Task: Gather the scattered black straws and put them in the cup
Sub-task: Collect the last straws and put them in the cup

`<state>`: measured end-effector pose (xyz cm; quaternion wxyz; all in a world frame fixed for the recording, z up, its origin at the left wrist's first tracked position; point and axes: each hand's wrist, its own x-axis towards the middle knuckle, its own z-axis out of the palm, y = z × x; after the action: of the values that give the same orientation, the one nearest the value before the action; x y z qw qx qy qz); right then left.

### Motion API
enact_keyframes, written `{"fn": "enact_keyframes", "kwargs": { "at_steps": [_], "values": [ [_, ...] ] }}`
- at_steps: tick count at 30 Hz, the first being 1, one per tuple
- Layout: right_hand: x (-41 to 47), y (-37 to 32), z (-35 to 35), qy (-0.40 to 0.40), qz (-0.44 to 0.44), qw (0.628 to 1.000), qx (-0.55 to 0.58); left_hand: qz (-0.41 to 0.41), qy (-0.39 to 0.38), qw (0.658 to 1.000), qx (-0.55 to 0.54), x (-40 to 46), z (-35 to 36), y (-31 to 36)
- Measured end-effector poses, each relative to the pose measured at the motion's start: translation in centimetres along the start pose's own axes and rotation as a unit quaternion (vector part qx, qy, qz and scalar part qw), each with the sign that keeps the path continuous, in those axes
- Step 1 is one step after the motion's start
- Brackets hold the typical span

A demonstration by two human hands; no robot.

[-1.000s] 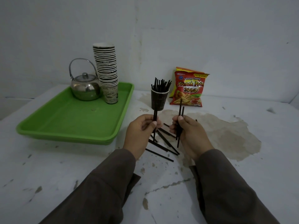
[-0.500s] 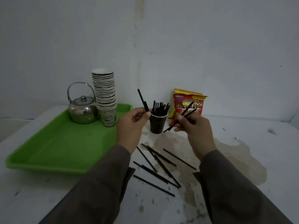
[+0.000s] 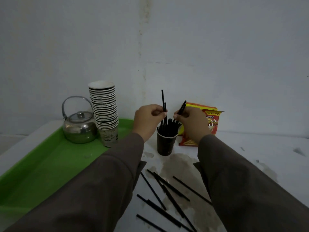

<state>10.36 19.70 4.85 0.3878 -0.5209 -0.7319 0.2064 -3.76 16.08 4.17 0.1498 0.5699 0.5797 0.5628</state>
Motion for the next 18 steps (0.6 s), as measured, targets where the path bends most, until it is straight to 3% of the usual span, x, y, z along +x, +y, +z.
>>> {"fn": "enact_keyframes", "kwargs": {
  "at_steps": [5, 9, 13, 18],
  "values": [
    [0.4, 1.0, 1.9, -0.029, 0.002, 0.999, -0.031, -0.060, -0.050, 0.996, 0.036, -0.5, 1.5, -2.2],
    [0.4, 0.9, 2.1, -0.021, -0.054, 0.998, -0.014, -0.076, -0.068, 0.991, 0.086, -0.5, 1.7, -2.4],
    [0.0, 1.1, 2.6, -0.051, -0.103, 0.993, -0.010, -0.063, -0.083, 0.979, 0.175, -0.4, 1.7, -1.8],
    [0.0, 1.6, 2.9, -0.074, -0.111, 0.985, -0.110, -0.017, -0.084, 0.953, 0.290, -0.5, 1.5, -1.5]
  ]
}}
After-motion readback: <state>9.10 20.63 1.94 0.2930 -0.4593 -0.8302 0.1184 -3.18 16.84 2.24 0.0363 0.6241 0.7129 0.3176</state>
